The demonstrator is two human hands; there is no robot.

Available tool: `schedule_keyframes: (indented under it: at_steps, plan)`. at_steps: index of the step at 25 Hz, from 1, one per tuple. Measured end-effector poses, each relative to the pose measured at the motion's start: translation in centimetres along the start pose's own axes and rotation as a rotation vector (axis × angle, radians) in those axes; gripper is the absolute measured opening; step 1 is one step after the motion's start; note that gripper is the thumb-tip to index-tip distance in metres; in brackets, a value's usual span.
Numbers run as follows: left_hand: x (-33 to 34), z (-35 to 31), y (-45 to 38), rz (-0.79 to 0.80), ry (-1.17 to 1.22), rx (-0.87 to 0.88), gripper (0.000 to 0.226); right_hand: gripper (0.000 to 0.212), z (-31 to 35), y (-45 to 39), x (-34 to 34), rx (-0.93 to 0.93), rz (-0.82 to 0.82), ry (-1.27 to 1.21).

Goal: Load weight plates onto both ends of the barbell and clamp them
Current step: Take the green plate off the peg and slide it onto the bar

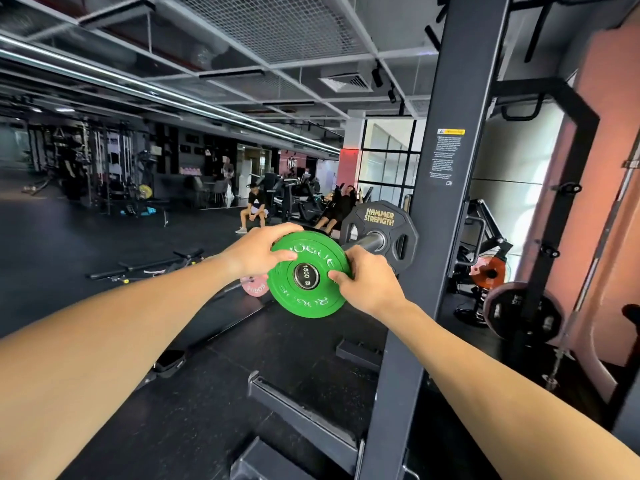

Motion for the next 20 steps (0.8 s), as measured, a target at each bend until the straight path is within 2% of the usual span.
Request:
schedule_keyframes:
  at_steps: [4, 8, 16, 20]
  plan:
    - [-0.2, 0.5, -0.7, 0.029, -0.099, 0.056, 0.032, 0.029, 0.9, 0.8, 0.5, -0.18, -0.089, 0.135]
    - [0.0, 1.0, -2.1, 0.062, -0.186, 0.009, 0.026, 0.026, 0.7, -0.4, 0.6, -0.128, -0.095, 0.093]
    - [1.9, 1.3, -7.0, -0.026, -0.317, -0.115, 0.04, 0.027, -3.3, -3.4, 1.1, -0.043, -0.116, 0.12]
    - [3.5, 1.7, -10.8, 0.015, -0.281, -0.2, 0.049, 0.026, -6.3, -5.1, 1.7, 0.001, -0.139, 0.102]
Point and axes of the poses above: each hand's wrist, its own y-axis away from the middle knuckle, its own x-axis out of the palm, z = x × y, the point moved 3 cm from there along -y, towards the middle knuckle, and after that the axes turned 2 degrees about z, right-handed, at the moved point
